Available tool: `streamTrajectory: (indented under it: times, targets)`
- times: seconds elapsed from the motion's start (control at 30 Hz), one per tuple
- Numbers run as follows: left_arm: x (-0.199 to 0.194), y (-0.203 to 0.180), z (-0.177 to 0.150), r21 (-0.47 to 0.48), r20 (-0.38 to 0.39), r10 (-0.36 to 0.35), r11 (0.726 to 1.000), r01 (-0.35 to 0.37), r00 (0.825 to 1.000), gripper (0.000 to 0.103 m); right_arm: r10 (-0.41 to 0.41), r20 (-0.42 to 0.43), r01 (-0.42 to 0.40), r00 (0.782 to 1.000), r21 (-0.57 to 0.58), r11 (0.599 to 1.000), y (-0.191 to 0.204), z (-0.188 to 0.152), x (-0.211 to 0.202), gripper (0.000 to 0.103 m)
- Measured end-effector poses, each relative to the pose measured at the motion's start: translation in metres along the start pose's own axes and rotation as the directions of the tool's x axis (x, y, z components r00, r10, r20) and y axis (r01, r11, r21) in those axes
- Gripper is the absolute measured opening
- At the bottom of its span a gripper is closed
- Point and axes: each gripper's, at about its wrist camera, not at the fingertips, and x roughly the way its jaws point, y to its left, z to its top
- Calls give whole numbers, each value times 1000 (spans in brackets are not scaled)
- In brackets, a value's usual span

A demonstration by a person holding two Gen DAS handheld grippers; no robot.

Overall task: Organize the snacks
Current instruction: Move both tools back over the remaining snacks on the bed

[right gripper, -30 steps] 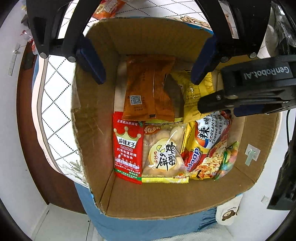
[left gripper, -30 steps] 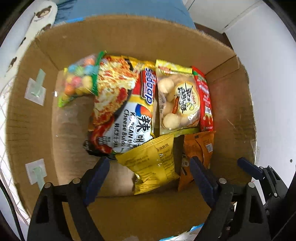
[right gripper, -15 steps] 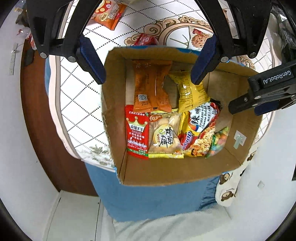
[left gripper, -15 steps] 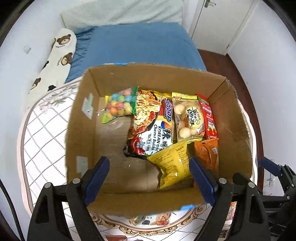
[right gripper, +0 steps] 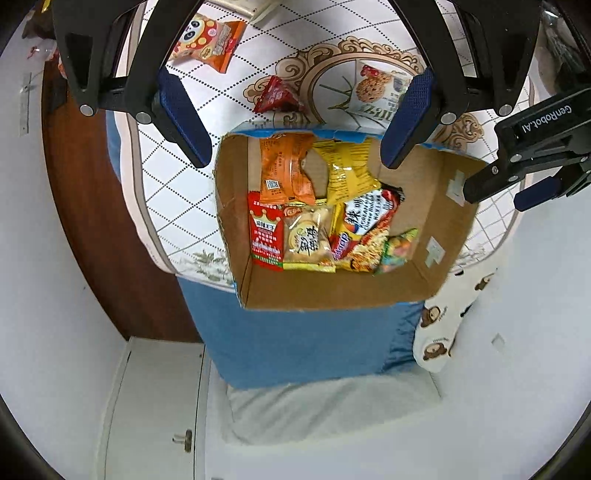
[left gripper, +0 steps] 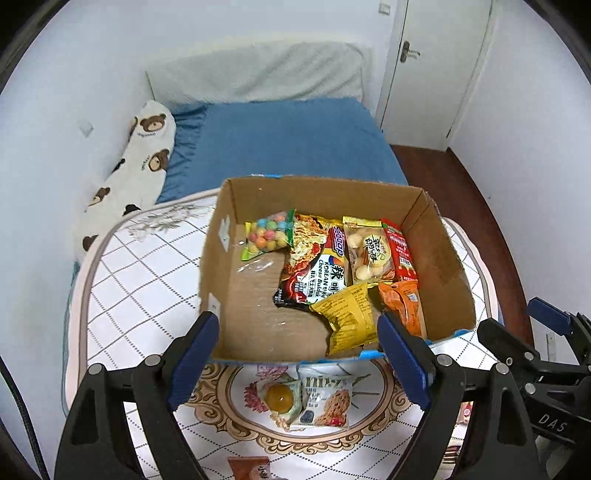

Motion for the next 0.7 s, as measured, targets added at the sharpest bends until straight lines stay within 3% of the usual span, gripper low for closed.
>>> streamTrajectory:
  times: [0.23,0.4,0.6,0.7]
  targets:
    - [-27,4,-21,-3,37,1,1000,-1,999,88,40,42,-41,998,26,999,3,-19,-33,95]
    - [-29,9,-52,-11,-7,-12,1000,12,1000,88,62,14,-63,998,60,996,-3,-46,-37,95]
    - [1,15,-110,5,-126,35,999,-35,991,88,66,-144,-42,987,166,985,-36,-113,-4,95]
    - [27,19,-139,15,-220,50,999,-48,974,88,45,-264,-5,963,151,989,-51,-149,25,95]
